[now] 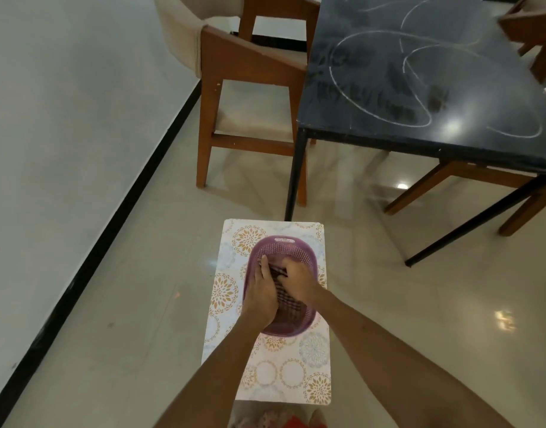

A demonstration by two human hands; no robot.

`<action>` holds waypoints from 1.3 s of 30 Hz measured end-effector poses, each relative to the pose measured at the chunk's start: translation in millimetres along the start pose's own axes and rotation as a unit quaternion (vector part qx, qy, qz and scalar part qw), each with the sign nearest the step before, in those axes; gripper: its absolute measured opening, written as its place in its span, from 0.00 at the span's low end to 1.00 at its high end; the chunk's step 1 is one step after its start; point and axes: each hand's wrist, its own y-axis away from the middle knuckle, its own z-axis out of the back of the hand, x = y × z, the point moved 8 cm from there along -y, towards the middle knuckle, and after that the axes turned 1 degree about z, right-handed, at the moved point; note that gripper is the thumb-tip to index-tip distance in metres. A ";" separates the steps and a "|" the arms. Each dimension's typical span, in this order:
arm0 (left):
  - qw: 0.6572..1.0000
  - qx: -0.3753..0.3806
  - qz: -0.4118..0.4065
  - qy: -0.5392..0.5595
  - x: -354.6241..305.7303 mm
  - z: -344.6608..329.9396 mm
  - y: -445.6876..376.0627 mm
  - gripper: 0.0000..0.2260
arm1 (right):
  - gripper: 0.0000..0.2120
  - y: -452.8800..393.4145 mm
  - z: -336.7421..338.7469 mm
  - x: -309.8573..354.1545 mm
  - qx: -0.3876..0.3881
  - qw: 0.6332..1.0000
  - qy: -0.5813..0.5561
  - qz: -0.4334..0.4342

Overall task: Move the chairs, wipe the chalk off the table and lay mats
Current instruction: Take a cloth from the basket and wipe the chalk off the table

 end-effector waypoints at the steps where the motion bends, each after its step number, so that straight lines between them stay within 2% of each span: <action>1: 1.000 -0.010 -0.015 0.011 -5.9 10.3 4.7 0.34 | 0.17 7.2 10.6 5.8 -0.006 1.000 -0.028 -0.004; 6: 0.997 -0.025 -0.035 0.069 -27.4 63.5 30.3 0.27 | 0.20 41.9 66.1 37.4 -0.032 0.997 -0.071 0.011; 8: 0.996 -0.027 -0.014 0.089 -30.8 81.8 33.3 0.25 | 0.18 51.6 84.6 49.9 -0.035 0.997 -0.071 0.019; 10: 0.991 -0.024 0.008 0.128 -37.4 98.3 39.9 0.14 | 0.15 61.8 100.8 60.8 -0.035 0.996 -0.081 0.018; 11: 0.990 -0.016 0.013 0.141 -40.9 104.8 43.4 0.12 | 0.14 66.5 107.6 65.5 -0.036 0.995 -0.090 0.017; 12: 0.986 -0.004 0.002 0.165 -46.5 110.9 45.2 0.12 | 0.12 70.0 113.6 68.8 -0.038 0.994 -0.103 0.015; 14: 0.978 -0.008 0.016 0.210 -52.1 125.5 51.9 0.20 | 0.11 78.6 126.2 72.6 -0.045 0.990 -0.135 0.005; 17: 0.960 -0.006 0.046 0.277 -56.3 138.1 56.3 0.17 | 0.12 86.7 144.8 63.6 -0.077 0.973 -0.213 -0.042; 20: 0.946 -0.003 0.057 0.320 -78.5 139.5 56.1 0.12 | 0.16 94.6 168.9 47.6 -0.122 0.935 -0.313 -0.111; 25: 0.917 -0.053 0.018 0.396 -143.4 142.5 50.2 0.08 | 0.08 94.0 217.6 27.5 -0.143 0.899 -0.391 -0.135; 28: 0.916 -0.093 -0.007 0.390 -187.1 141.6 43.0 0.14 | 0.06 90.9 249.8 11.4 -0.140 0.888 -0.423 -0.116; 31: 0.918 -0.135 -0.023 0.373 -229.6 141.2 35.1 0.14 | 0.04 85.4 278.2 -7.7 -0.121 0.881 -0.446 -0.100; 33: 0.916 -0.148 -0.028 0.372 -251.7 139.1 27.2 0.13 | 0.07 82.3 293.2 -21.5 -0.097 0.871 -0.471 -0.100; 36: 0.903 -0.178 -0.010 0.392 -276.9 138.0 13.3 0.11 | 0.15 78.3 318.2 -43.3 -0.072 0.832 -0.541 -0.105; 39: 0.890 -0.197 0.013 0.412 -297.8 141.6 -3.0 0.11 | 0.13 71.7 339.2 -61.8 -0.059 0.809 -0.572 -0.123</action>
